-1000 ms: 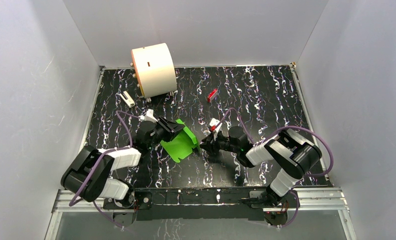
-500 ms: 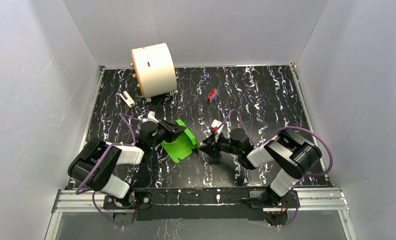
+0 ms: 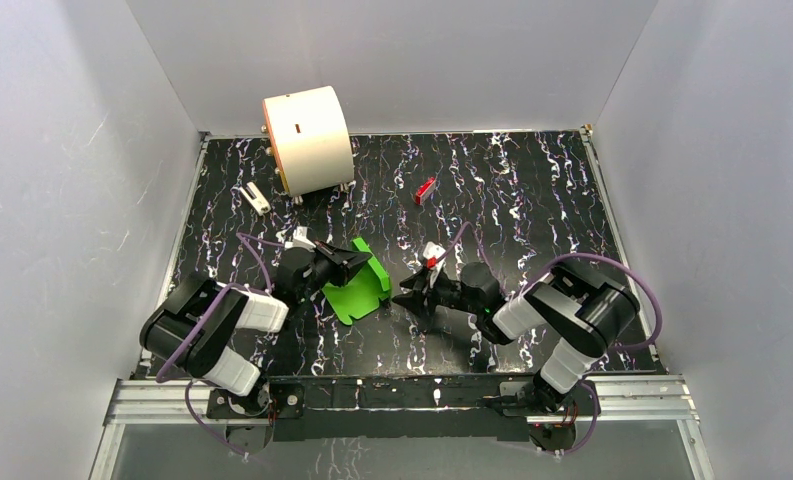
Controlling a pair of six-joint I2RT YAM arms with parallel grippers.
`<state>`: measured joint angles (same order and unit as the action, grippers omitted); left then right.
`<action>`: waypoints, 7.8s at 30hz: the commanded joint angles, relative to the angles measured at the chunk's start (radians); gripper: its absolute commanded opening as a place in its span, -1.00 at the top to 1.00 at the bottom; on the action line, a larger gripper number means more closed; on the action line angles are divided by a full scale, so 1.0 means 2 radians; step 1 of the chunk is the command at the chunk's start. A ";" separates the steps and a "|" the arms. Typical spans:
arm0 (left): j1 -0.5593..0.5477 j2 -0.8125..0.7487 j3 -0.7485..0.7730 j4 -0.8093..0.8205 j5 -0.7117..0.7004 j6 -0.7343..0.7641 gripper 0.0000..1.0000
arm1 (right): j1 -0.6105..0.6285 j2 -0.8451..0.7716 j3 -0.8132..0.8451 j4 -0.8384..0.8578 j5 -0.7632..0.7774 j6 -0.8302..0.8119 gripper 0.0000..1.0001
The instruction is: Fold the paper box
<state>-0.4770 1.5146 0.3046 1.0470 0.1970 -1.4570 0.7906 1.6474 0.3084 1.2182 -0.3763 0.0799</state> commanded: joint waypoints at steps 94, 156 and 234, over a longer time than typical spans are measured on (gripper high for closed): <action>-0.115 -0.236 0.179 -0.522 -0.216 0.405 -0.46 | 0.043 0.022 0.041 0.027 0.141 -0.121 0.32; -0.111 -0.045 0.201 -0.460 -0.081 0.404 -0.15 | 0.039 -0.012 -0.034 0.072 0.168 -0.073 0.00; -0.112 -0.256 0.213 -0.718 -0.234 0.354 -0.49 | 0.002 -0.122 -0.035 -0.079 0.131 -0.115 -0.14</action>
<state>-0.7021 1.1290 0.7288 -0.1677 -0.1524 -0.6842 0.7986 1.4269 0.2432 1.0389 -0.1402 -0.1600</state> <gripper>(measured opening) 0.739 0.561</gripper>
